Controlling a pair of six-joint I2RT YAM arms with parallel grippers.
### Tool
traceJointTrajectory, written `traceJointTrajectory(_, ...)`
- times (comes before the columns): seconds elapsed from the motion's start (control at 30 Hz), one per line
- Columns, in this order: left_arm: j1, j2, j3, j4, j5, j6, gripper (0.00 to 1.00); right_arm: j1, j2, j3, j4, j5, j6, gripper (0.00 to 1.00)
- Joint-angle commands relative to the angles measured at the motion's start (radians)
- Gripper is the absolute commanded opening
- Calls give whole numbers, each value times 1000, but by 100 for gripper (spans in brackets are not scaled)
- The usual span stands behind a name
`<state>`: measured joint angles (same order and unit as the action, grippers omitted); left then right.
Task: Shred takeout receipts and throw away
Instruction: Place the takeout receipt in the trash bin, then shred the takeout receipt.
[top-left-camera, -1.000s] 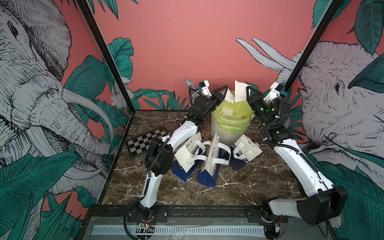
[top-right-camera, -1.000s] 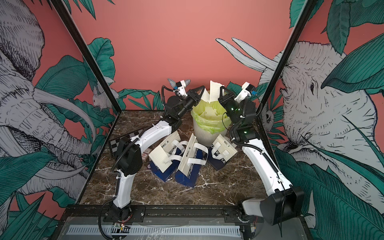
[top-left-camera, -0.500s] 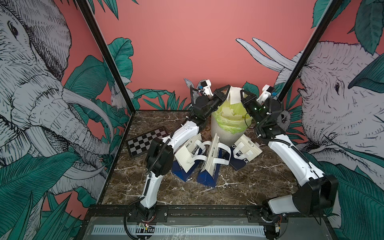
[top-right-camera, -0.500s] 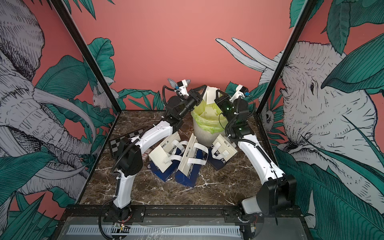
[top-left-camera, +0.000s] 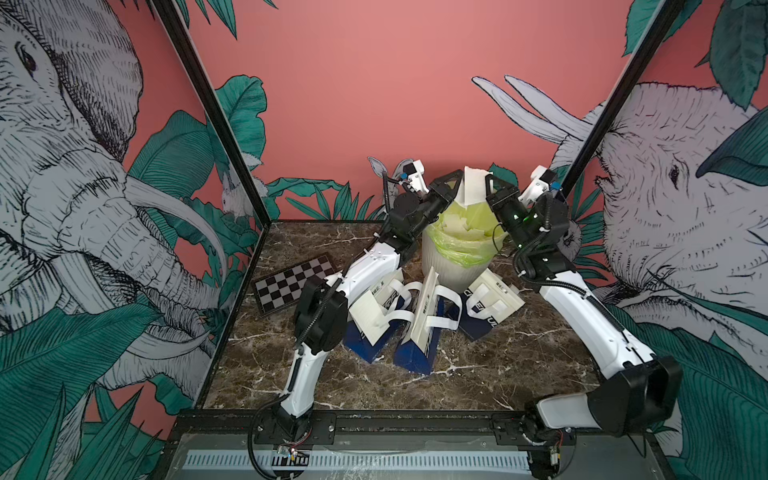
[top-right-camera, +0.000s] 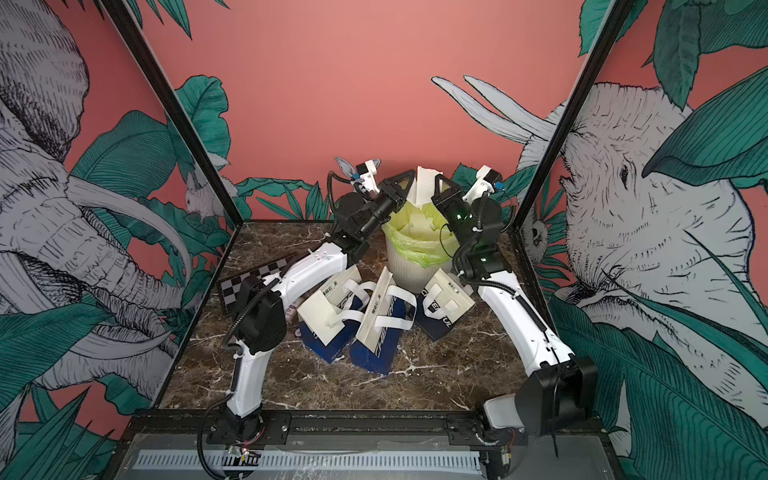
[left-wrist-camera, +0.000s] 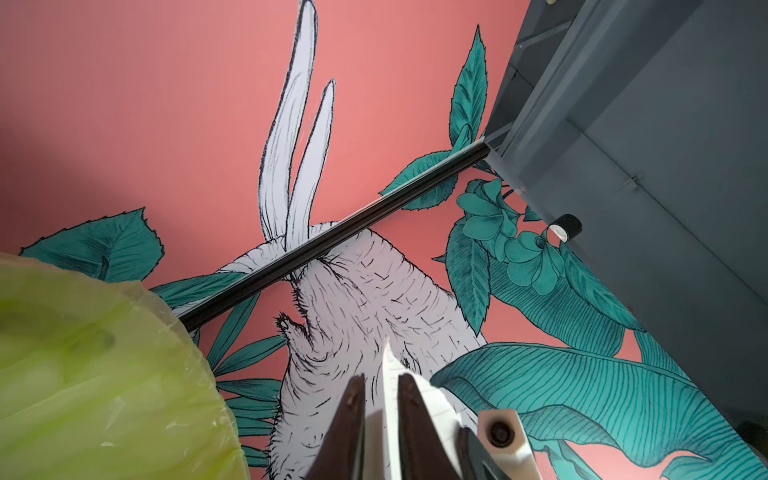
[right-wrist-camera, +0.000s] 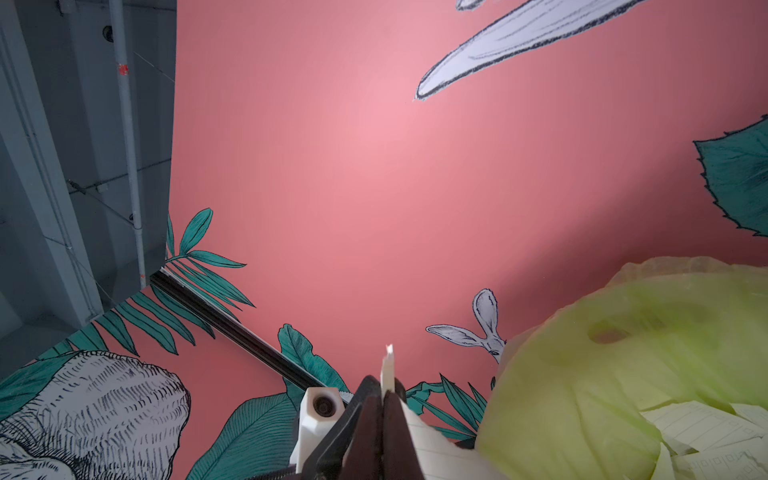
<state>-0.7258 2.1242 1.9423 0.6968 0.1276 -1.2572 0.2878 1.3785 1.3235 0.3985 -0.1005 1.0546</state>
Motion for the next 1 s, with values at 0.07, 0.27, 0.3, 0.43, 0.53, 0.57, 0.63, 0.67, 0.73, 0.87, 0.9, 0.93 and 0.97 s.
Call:
traceJointTrajectory(0.07,0,-18,8,22,-21,1,20,-1,-24,-4,65,11,48,0)
traceJointTrajectory(0.27,0,-25,6,61,-5,-5,26,-1,6,2,59,12,59,0)
traceJointTrajectory(0.3,1,-28,7,63,2,2,27,-1,12,5,59,10,62,0)
traceJointTrajectory(0.43,-1,-27,9,65,15,-6,33,0,44,16,100,-29,87,0)
traceJointTrajectory(0.53,-1,-23,16,64,24,0,36,1,54,18,133,-49,92,0)
traceJointTrajectory(0.57,-1,-23,19,53,29,2,37,1,53,17,137,-49,89,0)
traceJointTrajectory(0.63,-1,-21,21,46,35,10,38,1,50,19,133,-57,77,0)
traceJointTrajectory(0.67,-1,-20,23,47,34,6,39,1,51,22,126,-65,72,0)
traceJointTrajectory(0.73,-1,-14,29,50,33,1,40,2,51,20,128,-77,70,0)
traceJointTrajectory(0.87,-1,-3,51,56,36,-8,36,3,54,13,131,-103,57,0)
traceJointTrajectory(0.9,-1,-2,54,59,35,-8,34,2,53,11,127,-111,53,0)
traceJointTrajectory(0.93,-1,-1,57,62,34,-6,30,2,51,9,123,-120,47,0)
traceJointTrajectory(0.97,-1,-3,58,67,33,-1,26,2,52,8,119,-130,39,0)
